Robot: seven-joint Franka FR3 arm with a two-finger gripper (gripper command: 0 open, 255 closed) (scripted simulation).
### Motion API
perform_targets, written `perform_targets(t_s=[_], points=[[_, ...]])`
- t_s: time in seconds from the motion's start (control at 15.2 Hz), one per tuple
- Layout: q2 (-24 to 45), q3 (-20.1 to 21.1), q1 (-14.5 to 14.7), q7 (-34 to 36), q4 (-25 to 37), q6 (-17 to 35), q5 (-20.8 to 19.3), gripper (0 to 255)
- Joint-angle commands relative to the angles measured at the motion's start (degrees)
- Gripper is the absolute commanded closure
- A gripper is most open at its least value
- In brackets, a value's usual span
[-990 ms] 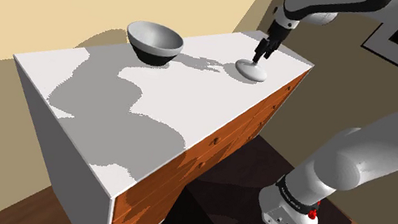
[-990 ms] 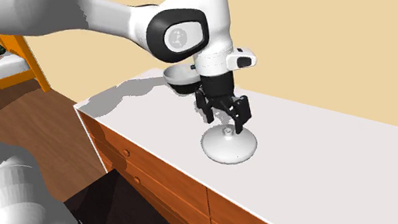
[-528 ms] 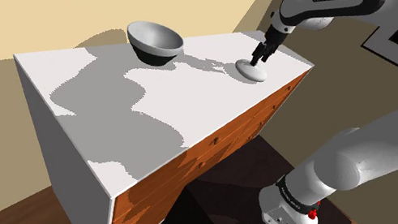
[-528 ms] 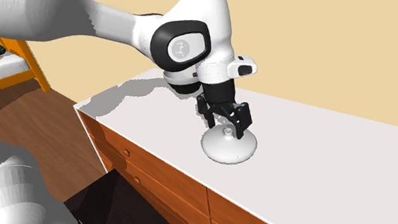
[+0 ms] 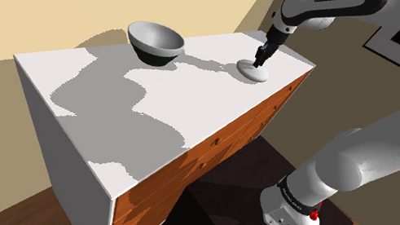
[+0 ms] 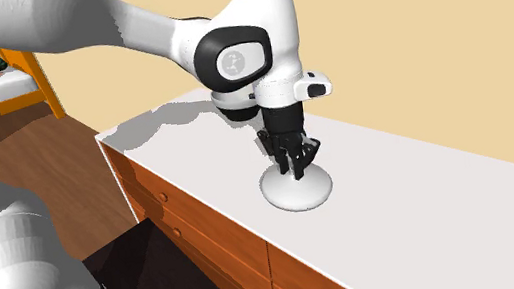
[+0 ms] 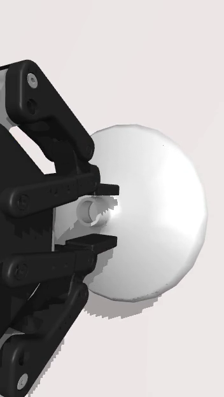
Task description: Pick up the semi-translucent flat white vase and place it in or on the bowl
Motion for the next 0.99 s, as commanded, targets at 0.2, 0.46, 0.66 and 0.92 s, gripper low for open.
perform_targets(t_s=[0.2, 0.46, 0.66, 0.92], points=[[0.0, 0.0, 0.0, 0.0, 0.0, 0.0, 0.0, 255], [-0.7, 0.2, 0.0, 0.0, 1.6, -2.4, 0.0, 255], [-1.3, 0.4, 0.1, 0.0, 3.4, -4.8, 0.0, 255], [-1.9, 0.7, 0.2, 0.0, 6.0, -7.9, 0.0, 255]])
